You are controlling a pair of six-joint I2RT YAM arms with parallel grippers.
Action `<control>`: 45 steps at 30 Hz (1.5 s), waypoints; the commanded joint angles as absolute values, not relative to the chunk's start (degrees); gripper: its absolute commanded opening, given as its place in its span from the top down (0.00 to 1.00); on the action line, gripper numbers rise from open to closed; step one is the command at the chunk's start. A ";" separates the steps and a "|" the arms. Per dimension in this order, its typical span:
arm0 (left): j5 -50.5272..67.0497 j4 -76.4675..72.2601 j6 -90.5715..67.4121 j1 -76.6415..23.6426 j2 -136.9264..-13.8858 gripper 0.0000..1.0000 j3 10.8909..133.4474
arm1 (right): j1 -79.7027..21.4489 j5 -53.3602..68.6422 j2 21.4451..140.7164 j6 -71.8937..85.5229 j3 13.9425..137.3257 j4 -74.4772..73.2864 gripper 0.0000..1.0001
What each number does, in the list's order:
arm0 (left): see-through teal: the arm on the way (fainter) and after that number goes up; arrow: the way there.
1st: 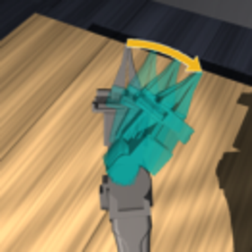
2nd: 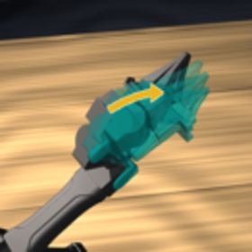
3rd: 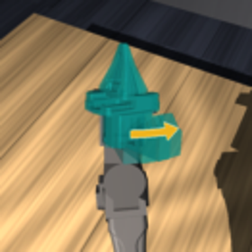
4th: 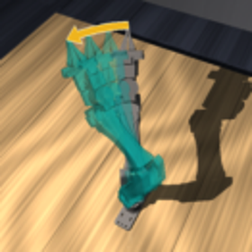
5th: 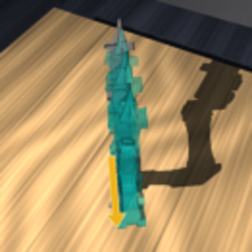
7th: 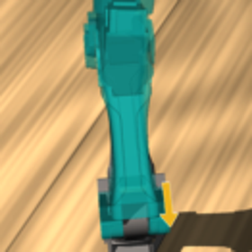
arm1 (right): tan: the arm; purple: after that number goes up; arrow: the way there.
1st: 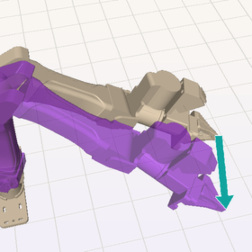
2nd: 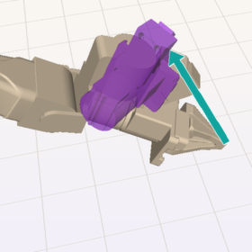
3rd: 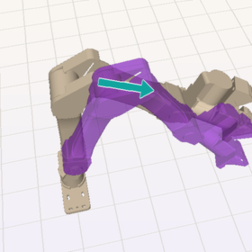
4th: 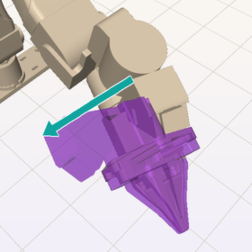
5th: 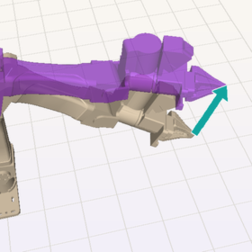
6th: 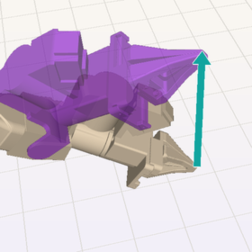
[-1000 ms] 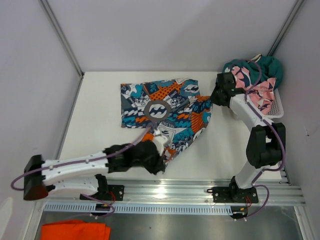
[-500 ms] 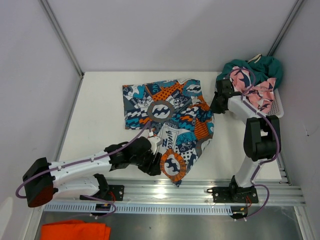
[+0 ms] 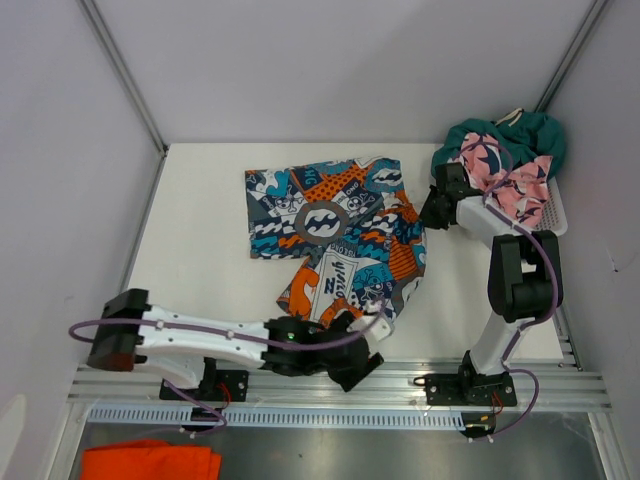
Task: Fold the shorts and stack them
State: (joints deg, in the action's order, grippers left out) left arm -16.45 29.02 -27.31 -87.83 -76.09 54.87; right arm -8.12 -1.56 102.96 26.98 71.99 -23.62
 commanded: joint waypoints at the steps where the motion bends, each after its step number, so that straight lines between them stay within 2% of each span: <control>1: -26.43 32.43 -24.70 -92.88 -82.51 0.22 62.11 | -8.35 -0.70 102.04 29.52 70.58 -20.14 1.00; 7: -29.09 38.58 -26.45 -94.39 -94.56 0.27 69.68 | -8.61 1.76 102.39 30.41 67.32 -16.61 1.00; 11: -28.83 40.42 -27.24 -95.36 -98.25 0.35 74.08 | -8.44 1.41 102.04 30.15 67.41 -16.87 1.00; 16: -30.41 43.68 -29.00 -95.19 -102.38 0.36 76.29 | -8.17 2.11 101.51 30.15 67.41 -16.88 1.00; 23: -28.74 45.17 -30.32 -94.13 -104.94 0.55 76.46 | -7.74 2.90 101.16 30.23 67.50 -16.87 1.00; 36: -25.93 42.72 -30.76 -93.34 -107.14 0.57 73.92 | -7.29 3.60 101.25 30.32 67.50 -16.79 1.00; 39: -25.49 42.28 -31.02 -93.08 -107.49 0.60 73.30 | -7.21 3.69 101.25 30.41 67.41 -16.70 1.00; 40: -25.49 42.10 -31.20 -92.90 -107.49 0.67 73.04 | -7.29 3.78 101.25 30.41 67.41 -16.70 1.00; 42: -25.58 41.14 -31.38 -92.20 -107.58 0.70 72.07 | -7.21 3.78 101.25 30.41 67.41 -16.70 1.00; 43: -25.58 40.61 -31.46 -91.94 -107.40 0.75 71.11 | -7.21 3.69 101.34 30.41 67.41 -16.70 1.00; 44: -25.05 40.17 -31.46 -91.15 -107.32 0.81 70.15 | -7.29 3.60 101.16 30.41 67.33 -16.79 1.00; 45: -25.05 39.73 -31.46 -90.88 -107.05 0.98 69.44 | -7.12 3.52 101.08 30.41 67.32 -16.79 1.00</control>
